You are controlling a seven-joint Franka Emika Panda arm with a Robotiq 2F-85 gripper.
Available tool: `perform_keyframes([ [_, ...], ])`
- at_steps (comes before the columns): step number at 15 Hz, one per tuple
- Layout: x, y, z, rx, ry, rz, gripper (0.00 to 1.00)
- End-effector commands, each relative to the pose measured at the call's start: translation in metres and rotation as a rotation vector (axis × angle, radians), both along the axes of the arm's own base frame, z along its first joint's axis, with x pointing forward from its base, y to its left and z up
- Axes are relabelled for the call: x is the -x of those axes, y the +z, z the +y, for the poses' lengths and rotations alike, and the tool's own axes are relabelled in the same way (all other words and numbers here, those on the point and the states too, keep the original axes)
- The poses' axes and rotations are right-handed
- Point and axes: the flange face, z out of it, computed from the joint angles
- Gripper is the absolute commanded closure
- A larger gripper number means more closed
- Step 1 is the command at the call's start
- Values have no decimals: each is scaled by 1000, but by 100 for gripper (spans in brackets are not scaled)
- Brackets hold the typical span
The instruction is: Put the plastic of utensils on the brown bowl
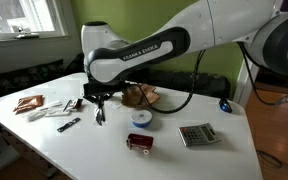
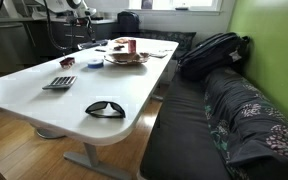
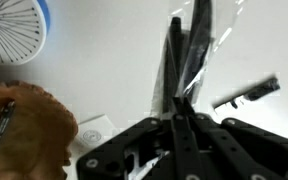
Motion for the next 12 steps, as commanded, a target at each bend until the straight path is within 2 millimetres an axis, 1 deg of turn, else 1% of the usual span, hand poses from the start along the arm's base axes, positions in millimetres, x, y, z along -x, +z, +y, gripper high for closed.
perform_keyframes([
  [1,-18,28,-25,-9,-163,-94,100],
  [3,-31,35,-53,-22,-276,-113,100],
  [5,-45,39,-86,-46,-390,-116,100],
  [9,-66,50,-140,-138,-553,-161,100],
  [10,-69,47,-152,-147,-575,-165,100],
  [12,-70,38,-165,-153,-595,-155,100],
])
